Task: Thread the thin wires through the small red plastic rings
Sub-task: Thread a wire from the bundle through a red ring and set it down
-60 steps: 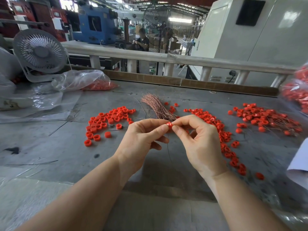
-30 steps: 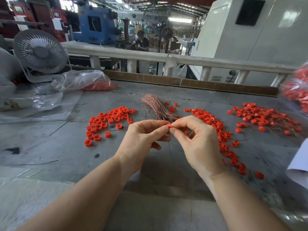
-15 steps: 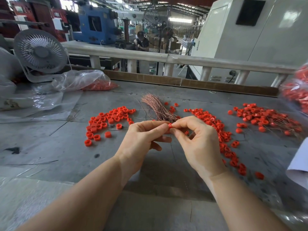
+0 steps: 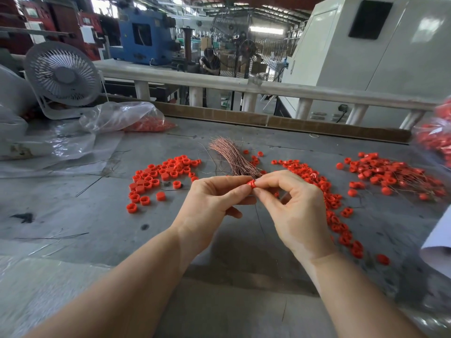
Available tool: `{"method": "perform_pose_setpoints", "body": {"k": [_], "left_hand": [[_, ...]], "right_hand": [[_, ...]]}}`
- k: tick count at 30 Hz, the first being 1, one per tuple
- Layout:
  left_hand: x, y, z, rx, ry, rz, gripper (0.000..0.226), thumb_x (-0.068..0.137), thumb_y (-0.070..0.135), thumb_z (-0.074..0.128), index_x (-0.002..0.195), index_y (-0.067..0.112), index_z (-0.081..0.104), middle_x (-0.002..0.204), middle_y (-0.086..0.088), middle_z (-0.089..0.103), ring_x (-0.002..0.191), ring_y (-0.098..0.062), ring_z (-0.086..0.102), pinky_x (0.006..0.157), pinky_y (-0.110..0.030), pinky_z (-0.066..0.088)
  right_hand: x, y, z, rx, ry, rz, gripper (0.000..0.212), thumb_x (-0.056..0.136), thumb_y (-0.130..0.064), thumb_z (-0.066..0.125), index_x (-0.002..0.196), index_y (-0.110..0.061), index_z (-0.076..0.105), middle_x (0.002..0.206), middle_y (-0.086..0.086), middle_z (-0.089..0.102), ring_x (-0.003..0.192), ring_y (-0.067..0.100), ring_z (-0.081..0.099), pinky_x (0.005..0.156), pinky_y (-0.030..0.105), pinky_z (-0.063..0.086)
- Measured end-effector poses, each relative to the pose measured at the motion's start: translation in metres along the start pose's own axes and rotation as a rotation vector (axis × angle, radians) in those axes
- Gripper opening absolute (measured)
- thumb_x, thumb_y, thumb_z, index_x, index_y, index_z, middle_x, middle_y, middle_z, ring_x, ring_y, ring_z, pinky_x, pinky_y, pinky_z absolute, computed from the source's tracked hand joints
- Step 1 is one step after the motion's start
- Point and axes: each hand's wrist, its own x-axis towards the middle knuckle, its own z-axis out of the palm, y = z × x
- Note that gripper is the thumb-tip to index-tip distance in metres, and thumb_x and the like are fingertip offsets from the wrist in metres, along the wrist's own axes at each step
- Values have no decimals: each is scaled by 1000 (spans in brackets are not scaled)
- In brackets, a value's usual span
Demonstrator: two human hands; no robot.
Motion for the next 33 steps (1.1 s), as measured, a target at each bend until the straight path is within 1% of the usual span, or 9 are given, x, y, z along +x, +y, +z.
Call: {"method": "perform_pose_setpoints", "body": {"k": [6, 9, 14, 17, 23, 29, 33], "left_hand": [[1, 0, 2, 41, 20, 69, 16, 81, 0, 62, 89, 10, 70, 73, -3, 73, 66, -10, 69, 50, -17, 49], [0, -1, 3, 48, 25, 85, 15, 80, 0, 62, 90, 9, 70, 72, -2, 73, 65, -10, 68, 50, -17, 49], [0, 0, 3, 20, 5, 63, 16, 82, 1, 61, 93, 9, 69, 78, -5, 74, 71, -12, 70, 55, -18, 52], [-1, 1, 2, 14, 4, 65, 17, 82, -1, 60, 93, 8, 69, 78, -4, 74, 70, -12, 70, 55, -18, 52], [-1, 0, 2, 37, 19, 81, 18, 82, -3, 61, 93, 7, 69, 78, -6, 73, 69, -13, 70, 56, -19, 53], [-1, 0, 1, 14, 19, 59, 17, 84, -2, 59, 92, 9, 70, 78, -6, 74, 70, -13, 70, 56, -19, 53], [0, 1, 1, -16, 8, 28, 16, 84, 1, 60, 92, 10, 71, 79, -7, 74, 70, -13, 70, 56, -19, 52]], "right_hand": [[1, 0, 1, 7, 2, -11, 4, 75, -10, 68, 78, -10, 71, 78, -7, 64, 78, 3, 60, 71, 7, 43], [1, 0, 1, 4, 3, -11, 4, 75, -9, 68, 78, -9, 71, 78, -7, 64, 79, 1, 59, 71, 5, 41], [1, 0, 0, 3, 12, -5, 5, 74, -6, 69, 78, -9, 71, 78, -7, 64, 79, 2, 59, 72, 5, 40], [1, 0, 1, 8, 18, -10, 5, 74, -5, 70, 77, -9, 71, 78, -6, 64, 79, 3, 59, 74, 7, 43], [1, -1, 1, 23, 16, -14, 5, 73, -5, 70, 77, -8, 71, 78, -6, 64, 79, 4, 60, 75, 10, 45], [1, -1, 1, 31, 14, -4, 6, 73, -5, 70, 78, -8, 71, 79, -8, 64, 80, 3, 60, 75, 9, 44], [1, 1, 1, 20, 7, -1, 10, 74, 0, 71, 79, -9, 71, 79, -6, 64, 81, 4, 60, 75, 7, 43]]}}
